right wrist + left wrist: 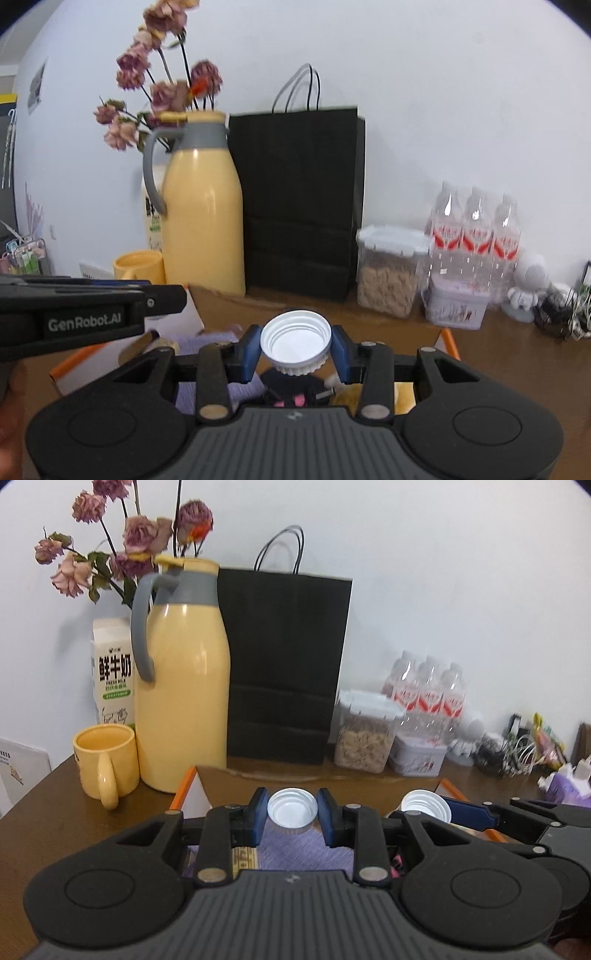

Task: Organize objects

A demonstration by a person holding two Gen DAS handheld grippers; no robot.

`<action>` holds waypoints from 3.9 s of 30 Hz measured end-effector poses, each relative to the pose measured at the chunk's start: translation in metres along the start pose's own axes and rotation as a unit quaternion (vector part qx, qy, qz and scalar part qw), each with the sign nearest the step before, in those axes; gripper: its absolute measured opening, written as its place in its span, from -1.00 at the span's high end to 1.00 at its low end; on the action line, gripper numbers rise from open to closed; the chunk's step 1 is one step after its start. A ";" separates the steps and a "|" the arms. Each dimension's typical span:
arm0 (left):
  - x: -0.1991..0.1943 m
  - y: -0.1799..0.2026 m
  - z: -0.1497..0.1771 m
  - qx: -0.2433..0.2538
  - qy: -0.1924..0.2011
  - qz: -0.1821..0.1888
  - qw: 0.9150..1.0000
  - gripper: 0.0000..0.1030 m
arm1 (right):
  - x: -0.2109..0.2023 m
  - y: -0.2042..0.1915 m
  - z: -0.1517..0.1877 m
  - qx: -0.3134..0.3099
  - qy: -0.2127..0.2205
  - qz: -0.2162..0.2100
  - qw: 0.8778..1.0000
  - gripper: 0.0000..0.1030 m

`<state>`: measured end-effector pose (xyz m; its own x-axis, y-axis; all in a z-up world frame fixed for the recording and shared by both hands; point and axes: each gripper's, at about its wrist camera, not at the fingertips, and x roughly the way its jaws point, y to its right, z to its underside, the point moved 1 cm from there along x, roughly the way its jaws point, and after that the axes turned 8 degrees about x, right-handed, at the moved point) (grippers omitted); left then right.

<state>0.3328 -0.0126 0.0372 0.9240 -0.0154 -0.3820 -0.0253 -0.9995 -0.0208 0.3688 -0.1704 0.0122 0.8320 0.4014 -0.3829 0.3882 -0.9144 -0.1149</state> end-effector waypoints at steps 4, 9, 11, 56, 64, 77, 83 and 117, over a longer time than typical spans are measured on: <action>0.002 0.002 0.005 0.013 -0.010 -0.014 1.000 0.00 | 0.004 0.003 0.010 -0.003 -0.018 0.000 1.000 0.11; -0.006 -0.002 0.004 0.017 0.015 -0.047 0.999 -1.00 | -0.004 0.007 0.011 0.006 -0.011 0.020 1.000 -0.83; -0.009 -0.004 0.003 0.016 0.020 -0.051 0.998 -1.00 | -0.006 0.010 0.010 0.015 -0.010 0.021 1.000 -1.00; -0.158 -0.019 0.080 0.020 -0.038 -0.036 0.998 -1.00 | -0.154 -0.004 0.069 0.081 -0.065 0.041 0.994 -1.00; -0.160 -0.019 0.085 0.019 -0.053 -0.039 0.998 -1.00 | -0.157 -0.005 0.072 0.080 -0.069 0.041 0.994 -1.00; -0.161 -0.019 0.086 0.019 -0.056 -0.040 0.997 -1.00 | -0.158 -0.007 0.072 0.078 -0.070 0.041 0.994 -1.00; -0.161 -0.018 0.086 0.018 -0.058 -0.040 0.997 -1.00 | -0.158 -0.006 0.072 0.078 -0.070 0.041 0.994 -1.00; -0.162 -0.018 0.087 0.018 -0.062 -0.043 0.997 -1.00 | -0.159 -0.008 0.072 0.076 -0.072 0.041 0.994 -1.00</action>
